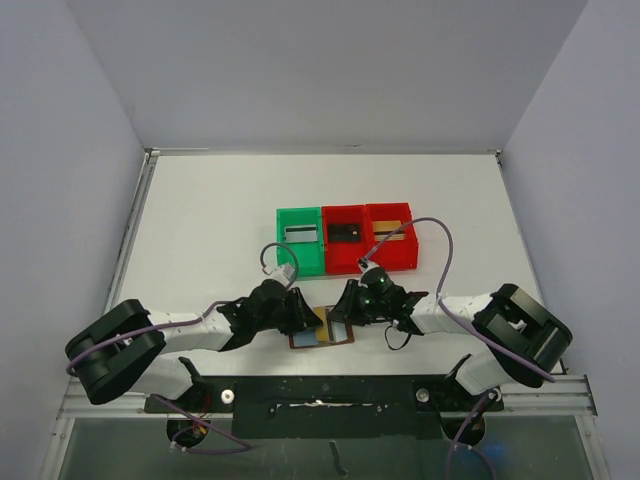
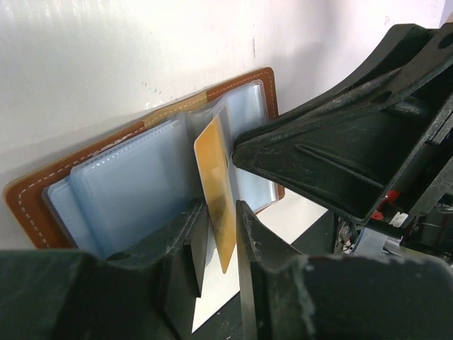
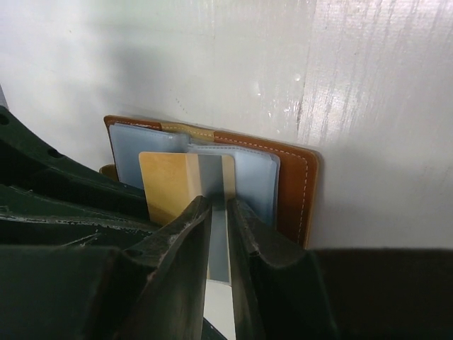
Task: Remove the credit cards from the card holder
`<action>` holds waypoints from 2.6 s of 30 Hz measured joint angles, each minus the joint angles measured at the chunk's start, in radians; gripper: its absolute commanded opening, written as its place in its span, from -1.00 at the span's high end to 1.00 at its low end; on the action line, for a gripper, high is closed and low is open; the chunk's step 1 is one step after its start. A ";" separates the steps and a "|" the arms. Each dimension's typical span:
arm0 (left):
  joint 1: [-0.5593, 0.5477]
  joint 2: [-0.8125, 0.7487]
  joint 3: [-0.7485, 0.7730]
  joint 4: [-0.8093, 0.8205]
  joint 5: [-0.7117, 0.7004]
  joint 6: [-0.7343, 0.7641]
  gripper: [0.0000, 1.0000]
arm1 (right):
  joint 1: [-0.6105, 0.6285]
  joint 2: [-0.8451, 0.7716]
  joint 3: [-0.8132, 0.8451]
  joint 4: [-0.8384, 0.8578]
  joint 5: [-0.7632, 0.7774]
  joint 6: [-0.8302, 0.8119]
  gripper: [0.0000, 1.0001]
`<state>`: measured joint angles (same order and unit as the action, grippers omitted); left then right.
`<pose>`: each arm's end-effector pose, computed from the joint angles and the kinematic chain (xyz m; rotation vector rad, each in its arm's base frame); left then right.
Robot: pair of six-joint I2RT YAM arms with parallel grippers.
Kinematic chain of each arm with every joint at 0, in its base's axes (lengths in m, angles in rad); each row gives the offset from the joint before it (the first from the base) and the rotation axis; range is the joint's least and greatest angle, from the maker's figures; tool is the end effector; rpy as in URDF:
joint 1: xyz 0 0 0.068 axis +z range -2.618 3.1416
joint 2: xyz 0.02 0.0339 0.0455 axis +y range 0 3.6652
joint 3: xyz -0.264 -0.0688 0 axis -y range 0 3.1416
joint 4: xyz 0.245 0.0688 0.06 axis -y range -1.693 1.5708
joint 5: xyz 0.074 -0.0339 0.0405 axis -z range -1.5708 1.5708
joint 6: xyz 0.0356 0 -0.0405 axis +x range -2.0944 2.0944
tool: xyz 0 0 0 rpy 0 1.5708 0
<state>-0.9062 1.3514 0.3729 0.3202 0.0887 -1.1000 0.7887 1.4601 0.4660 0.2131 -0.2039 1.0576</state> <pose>0.1429 -0.1875 0.1344 -0.1879 2.4963 -1.0954 0.1725 0.1839 0.1266 0.2413 2.6206 1.0363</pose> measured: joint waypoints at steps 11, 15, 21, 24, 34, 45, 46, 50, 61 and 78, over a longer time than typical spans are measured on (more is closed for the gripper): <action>0.005 0.009 0.003 0.010 0.000 -0.036 1.00 | 0.000 0.002 -0.023 0.047 -0.001 0.035 0.61; 0.014 -0.075 0.004 -0.082 -0.028 -0.021 1.00 | -0.003 -0.007 -0.023 0.036 0.003 0.024 0.58; 0.057 -0.201 0.003 -0.183 -0.048 0.011 1.00 | -0.010 -0.075 -0.013 -0.063 0.001 -0.059 0.28; 0.064 -0.261 0.004 -0.215 -0.048 0.034 1.00 | -0.010 -0.100 0.025 -0.129 -0.006 -0.109 0.19; 0.063 -0.389 0.068 -0.432 -0.175 0.076 1.00 | -0.006 -0.079 0.110 -0.103 -0.079 -0.156 0.34; 0.063 -0.573 0.043 -0.484 -0.252 0.078 1.00 | -0.004 -0.035 0.111 -0.160 -0.052 -0.173 -0.13; 0.063 -0.581 0.043 -0.488 -0.257 0.081 1.00 | -0.006 -0.057 0.122 -0.171 -0.046 -0.185 -0.20; 0.066 -0.607 0.044 -0.491 -0.274 0.107 1.00 | -0.057 -0.182 0.160 -0.169 -0.036 -0.218 -0.53; 0.187 -0.505 0.170 -0.467 -0.167 0.269 1.00 | -0.329 -0.452 0.139 -0.068 -0.008 -0.235 -0.95; 0.496 -0.313 0.189 -0.058 0.392 0.173 1.00 | -0.454 -0.443 0.106 -0.055 -0.175 -0.152 -0.94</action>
<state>-0.4103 1.0382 0.5621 0.2623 0.4808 -0.9268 0.3344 1.0176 0.5716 0.1577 -0.3790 0.9054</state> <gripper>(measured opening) 0.010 0.983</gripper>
